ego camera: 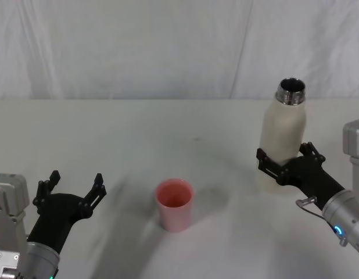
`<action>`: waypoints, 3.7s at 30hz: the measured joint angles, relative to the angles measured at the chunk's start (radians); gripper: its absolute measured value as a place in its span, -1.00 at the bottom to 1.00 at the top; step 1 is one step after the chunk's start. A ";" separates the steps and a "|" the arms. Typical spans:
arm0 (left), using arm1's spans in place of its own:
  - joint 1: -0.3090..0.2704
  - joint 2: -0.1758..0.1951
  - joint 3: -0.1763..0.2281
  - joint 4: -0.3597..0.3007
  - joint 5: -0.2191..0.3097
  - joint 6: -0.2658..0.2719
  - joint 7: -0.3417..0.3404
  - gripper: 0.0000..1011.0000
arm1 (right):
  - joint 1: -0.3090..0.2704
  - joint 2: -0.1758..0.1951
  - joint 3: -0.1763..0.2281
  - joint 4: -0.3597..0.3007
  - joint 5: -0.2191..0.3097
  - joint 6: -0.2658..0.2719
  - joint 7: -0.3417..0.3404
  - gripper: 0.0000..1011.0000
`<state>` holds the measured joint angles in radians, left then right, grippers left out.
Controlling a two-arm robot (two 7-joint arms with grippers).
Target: Grasp the thermos with one hand and pour water into the cup lid.
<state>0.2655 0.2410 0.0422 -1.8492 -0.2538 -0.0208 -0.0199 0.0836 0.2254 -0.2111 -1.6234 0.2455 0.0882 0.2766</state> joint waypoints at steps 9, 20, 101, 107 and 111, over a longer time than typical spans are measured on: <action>0.000 0.000 0.000 0.000 0.000 0.000 0.000 0.98 | 0.035 -0.004 -0.015 0.066 0.014 0.001 -0.016 0.89; 0.000 0.000 0.000 0.000 0.000 0.000 0.000 0.98 | 0.093 -0.029 -0.026 0.151 0.017 -0.041 -0.035 0.89; 0.000 0.000 0.000 0.000 0.000 0.000 0.000 0.98 | 0.135 -0.059 -0.043 0.245 -0.016 -0.090 -0.036 0.98; 0.000 0.000 0.000 0.000 0.000 0.000 0.000 0.98 | 0.135 -0.059 -0.043 0.245 -0.016 -0.090 -0.036 0.98; 0.000 0.000 0.000 0.000 0.000 0.000 0.000 0.98 | 0.135 -0.059 -0.043 0.245 -0.016 -0.090 -0.036 0.98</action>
<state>0.2655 0.2410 0.0421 -1.8492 -0.2538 -0.0208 -0.0199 0.2183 0.1666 -0.2538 -1.3787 0.2292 -0.0022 0.2406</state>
